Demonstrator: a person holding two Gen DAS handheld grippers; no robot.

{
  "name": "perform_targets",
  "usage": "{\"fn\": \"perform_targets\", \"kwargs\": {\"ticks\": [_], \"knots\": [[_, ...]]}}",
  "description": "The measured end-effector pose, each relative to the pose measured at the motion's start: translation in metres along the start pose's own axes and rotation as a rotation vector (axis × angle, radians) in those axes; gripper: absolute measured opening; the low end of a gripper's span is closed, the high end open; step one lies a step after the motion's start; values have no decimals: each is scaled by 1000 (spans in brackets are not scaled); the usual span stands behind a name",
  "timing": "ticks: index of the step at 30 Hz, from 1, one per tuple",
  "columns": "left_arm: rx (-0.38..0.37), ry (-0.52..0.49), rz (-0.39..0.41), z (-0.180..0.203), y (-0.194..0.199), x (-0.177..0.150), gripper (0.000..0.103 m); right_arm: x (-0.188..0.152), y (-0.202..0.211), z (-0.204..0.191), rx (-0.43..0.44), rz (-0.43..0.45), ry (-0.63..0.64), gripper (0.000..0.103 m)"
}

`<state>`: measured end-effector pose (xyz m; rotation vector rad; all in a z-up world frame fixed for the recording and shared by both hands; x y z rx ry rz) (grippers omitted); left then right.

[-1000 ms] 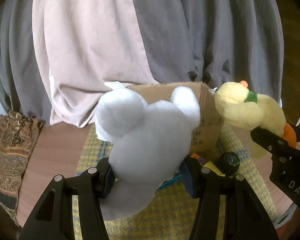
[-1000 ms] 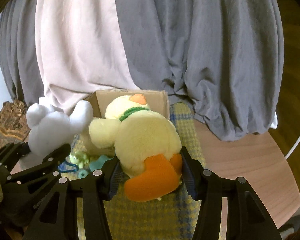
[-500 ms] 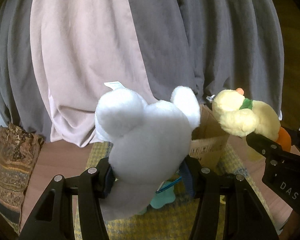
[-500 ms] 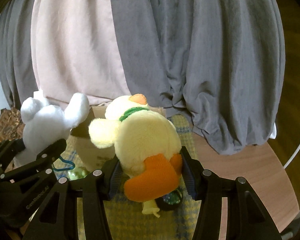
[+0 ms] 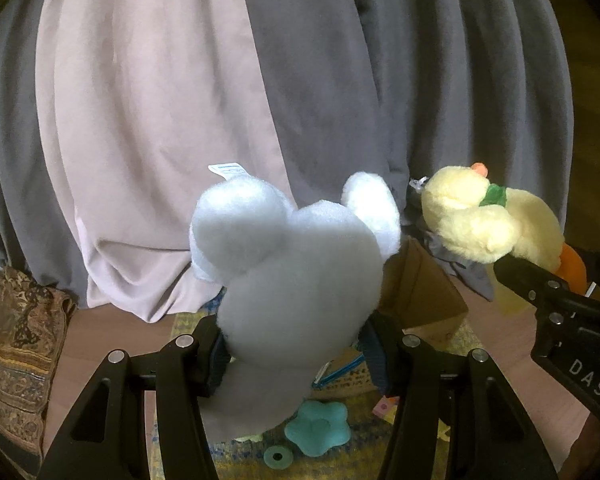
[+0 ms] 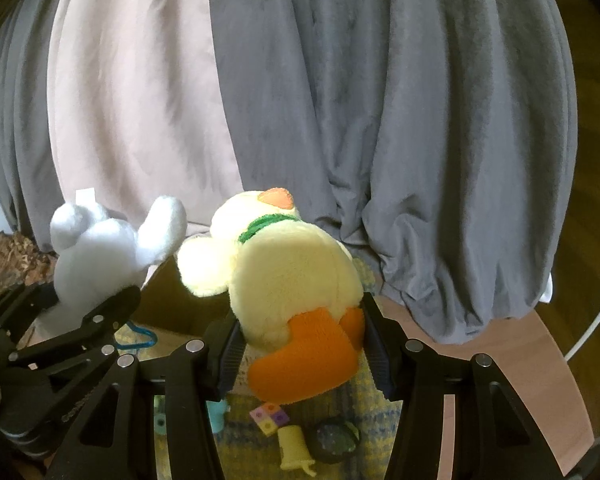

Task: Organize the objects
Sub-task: 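Lift the grey plush with the left tool while the right tool carries the duck over the box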

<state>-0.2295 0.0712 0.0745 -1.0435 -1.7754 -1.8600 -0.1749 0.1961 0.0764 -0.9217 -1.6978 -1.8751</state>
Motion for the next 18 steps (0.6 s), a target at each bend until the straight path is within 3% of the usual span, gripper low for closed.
{"fn": "perform_targets", "kwargs": {"ticks": [18], "knots": [[-16,5,-40,-11,-41,28,55,25,-41,2,-10,-61,-15,53]]}}
Point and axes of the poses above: each gripper's, at about its wrist camera, not at the fingertips, and y roughly against the way its jaws point, z to its right, x to its top, the point moved 9 cm from there along -y, roughly the way its jaws point, and after that the axes turned 12 degrees about -z, right-handed, at the moved point
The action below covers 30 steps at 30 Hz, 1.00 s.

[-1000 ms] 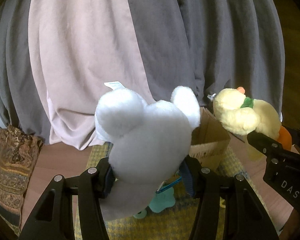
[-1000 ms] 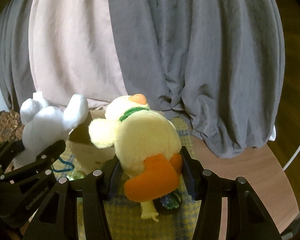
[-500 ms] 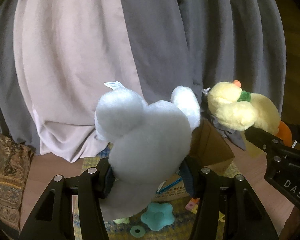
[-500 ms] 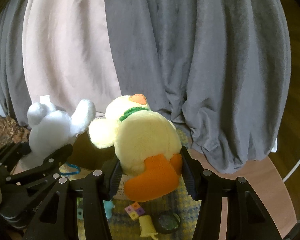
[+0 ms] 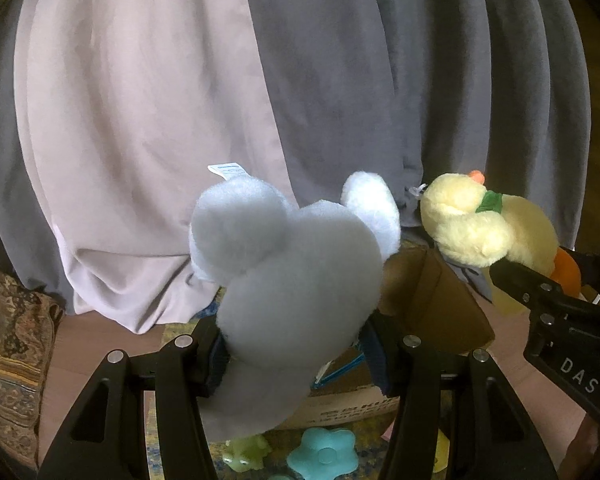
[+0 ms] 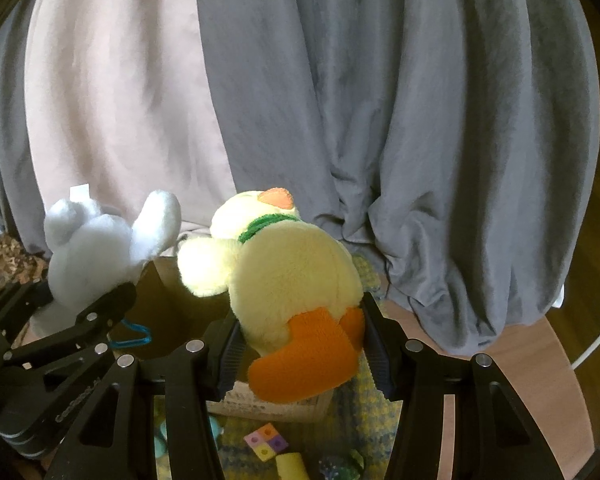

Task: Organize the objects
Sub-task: 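Lift the grey plush with the left tool while the right tool carries the duck over the box, then open the left tool over the box while the right tool releases the duck inside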

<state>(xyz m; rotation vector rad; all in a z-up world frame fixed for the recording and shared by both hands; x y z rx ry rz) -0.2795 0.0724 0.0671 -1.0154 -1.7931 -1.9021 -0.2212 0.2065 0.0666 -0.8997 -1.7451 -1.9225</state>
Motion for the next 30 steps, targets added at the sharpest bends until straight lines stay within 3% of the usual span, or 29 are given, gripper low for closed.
{"fn": "perform_targets", "kwargs": {"ticks": [22,26,30], "knots": [[0,-10,-76,2,-40,2,58,5,-43,6,23,-70,-6,53],[10,-3,-77,-1,-43,2,63,4,-46,4,13,-79,8,59],[32,2,-73,-3,-43,1,82,5,-46,5,-4,-79,8,69]]}}
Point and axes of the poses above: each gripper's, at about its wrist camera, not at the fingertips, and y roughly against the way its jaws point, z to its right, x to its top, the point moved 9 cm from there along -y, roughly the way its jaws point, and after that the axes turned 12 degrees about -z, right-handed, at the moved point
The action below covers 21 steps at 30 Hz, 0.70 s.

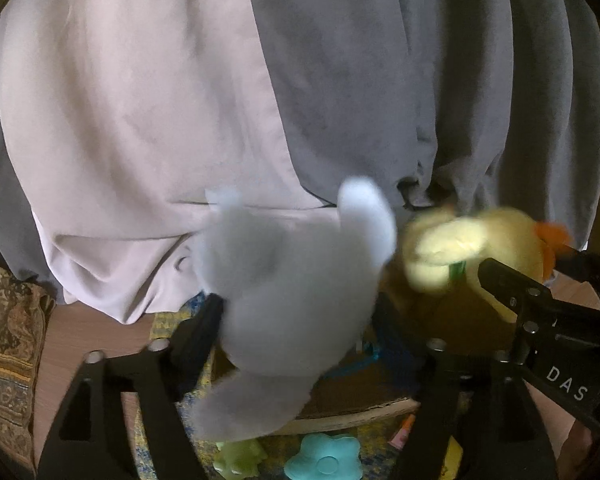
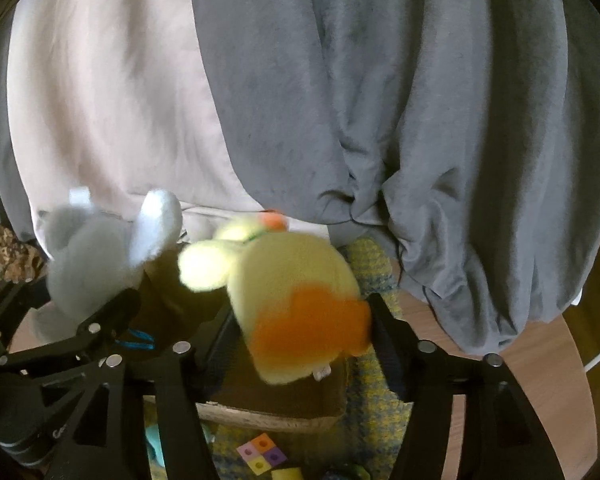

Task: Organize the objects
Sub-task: 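Open the left tool over the box while the right tool releases the duck inside, then withdraw both tools from the box back toward the remaining toys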

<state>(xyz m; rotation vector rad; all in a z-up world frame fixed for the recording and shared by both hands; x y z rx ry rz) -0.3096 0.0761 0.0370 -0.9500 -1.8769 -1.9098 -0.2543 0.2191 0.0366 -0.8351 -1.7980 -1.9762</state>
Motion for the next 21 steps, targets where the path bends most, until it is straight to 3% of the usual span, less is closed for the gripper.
{"fn": "perform_targets", "kwargs": {"ticks": [4,21], "knots": [[9,20,4,-6,2,0,88,0,5,5,-2,7,-34,80],[67,47,34,-17,21,-6,103,-4,23,10,-37,41,-47,91]]}}
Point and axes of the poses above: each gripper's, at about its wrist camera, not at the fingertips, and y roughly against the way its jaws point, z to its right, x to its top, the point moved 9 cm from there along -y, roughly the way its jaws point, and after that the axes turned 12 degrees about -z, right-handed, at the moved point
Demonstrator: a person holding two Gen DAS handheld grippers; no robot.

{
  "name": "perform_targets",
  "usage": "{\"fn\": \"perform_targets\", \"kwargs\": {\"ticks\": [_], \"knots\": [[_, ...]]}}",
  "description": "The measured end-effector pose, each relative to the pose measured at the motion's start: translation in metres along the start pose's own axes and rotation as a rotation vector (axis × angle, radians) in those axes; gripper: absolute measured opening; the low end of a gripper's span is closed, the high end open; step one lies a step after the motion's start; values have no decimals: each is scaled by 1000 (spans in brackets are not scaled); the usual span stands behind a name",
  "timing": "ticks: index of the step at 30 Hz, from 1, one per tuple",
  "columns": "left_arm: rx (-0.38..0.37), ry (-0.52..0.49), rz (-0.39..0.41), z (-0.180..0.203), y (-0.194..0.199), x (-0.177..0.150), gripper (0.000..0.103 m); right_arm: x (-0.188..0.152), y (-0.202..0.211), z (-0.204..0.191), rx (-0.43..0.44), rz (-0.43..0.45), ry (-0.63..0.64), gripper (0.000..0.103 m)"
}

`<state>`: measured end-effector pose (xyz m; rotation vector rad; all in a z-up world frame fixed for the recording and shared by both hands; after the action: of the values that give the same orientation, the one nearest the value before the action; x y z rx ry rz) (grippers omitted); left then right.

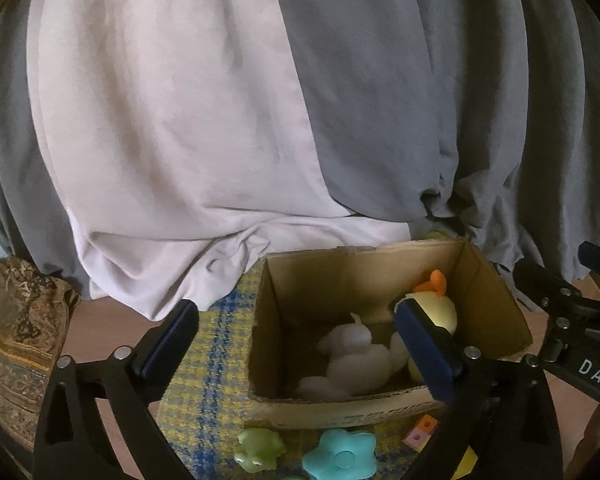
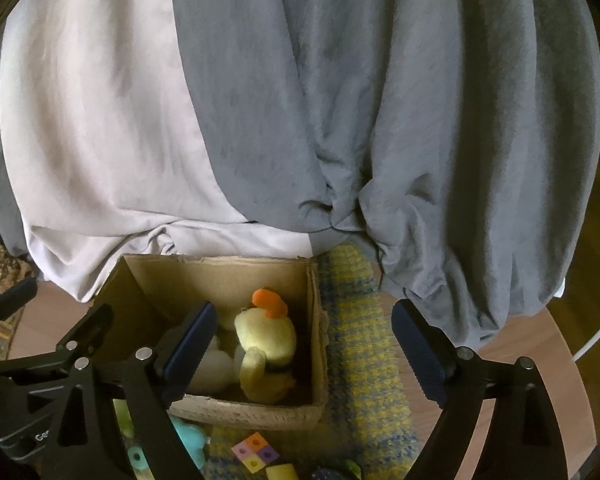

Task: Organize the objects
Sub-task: 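Withdraw both tools from the box back toward the remaining toys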

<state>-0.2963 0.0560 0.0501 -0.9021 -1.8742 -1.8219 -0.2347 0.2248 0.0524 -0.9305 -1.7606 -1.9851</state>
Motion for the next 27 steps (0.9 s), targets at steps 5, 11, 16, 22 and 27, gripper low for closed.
{"fn": "perform_targets", "kwargs": {"ticks": [5,11,16,22,27], "knots": [[2,0,9,-1,9,-5,103,-5,10,2,-4,22,-2,96],[9,9,12,-2,17,-16,103,-14,20,7,-12,39,-11,98],[26,13,19,0,24,-29,103,-24,30,11,-24,55,-16,98],[30,24,23,1,30,-43,103,-36,37,15,-24,59,-22,98],[35,33,32,0,38,-51,103,-49,40,17,-17,51,-28,98]]}}
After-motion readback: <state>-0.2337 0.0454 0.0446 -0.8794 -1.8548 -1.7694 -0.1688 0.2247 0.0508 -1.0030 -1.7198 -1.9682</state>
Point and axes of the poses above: each gripper's, at about its wrist camera, not at the fingertips, and y roughly against the way its jaws point, z to its right, x to its top, the point moved 9 cm from there along -y, roughly the way its jaws point, and after that the axes turned 12 degrees about -z, right-handed, at the moved point
